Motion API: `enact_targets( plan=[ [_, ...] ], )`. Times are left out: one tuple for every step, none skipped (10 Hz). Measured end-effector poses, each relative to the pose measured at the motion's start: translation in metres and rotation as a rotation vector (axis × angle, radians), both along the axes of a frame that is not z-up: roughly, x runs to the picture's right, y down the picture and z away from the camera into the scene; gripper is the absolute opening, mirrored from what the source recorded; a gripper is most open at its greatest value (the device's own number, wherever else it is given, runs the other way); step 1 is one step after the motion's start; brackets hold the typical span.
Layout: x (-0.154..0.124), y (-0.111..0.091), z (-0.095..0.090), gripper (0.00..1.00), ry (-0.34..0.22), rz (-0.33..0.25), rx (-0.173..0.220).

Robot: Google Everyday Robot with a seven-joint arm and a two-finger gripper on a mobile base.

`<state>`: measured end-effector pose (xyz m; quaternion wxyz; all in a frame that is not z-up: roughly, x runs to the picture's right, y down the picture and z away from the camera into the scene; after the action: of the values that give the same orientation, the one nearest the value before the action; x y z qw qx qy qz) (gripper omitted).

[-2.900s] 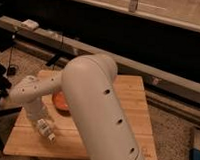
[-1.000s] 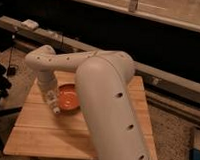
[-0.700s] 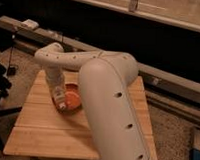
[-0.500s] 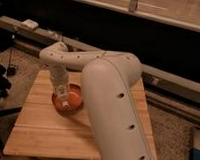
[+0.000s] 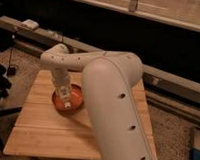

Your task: Place the bottle in the ceramic bowl

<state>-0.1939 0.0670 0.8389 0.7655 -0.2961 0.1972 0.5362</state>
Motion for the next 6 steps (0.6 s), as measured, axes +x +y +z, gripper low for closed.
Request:
enact_targets(
  plan=[
    [0.003,0.0011,0.0017,0.8,0.007,-0.001,0.002],
    [0.0061,0.0024,0.0039,0.8,0.017,0.002,0.003],
    [0.0075,0.0029,0.005,0.8,0.022,0.006,0.005],
    [0.0081,0.0036,0.0053,0.8,0.023,0.009,0.011],
    [0.0074,0.0033,0.0022,0.8,0.012,0.019,0.019],
    [0.0101,0.0028,0.0032,0.8,0.013,0.022,0.022]
  ],
)
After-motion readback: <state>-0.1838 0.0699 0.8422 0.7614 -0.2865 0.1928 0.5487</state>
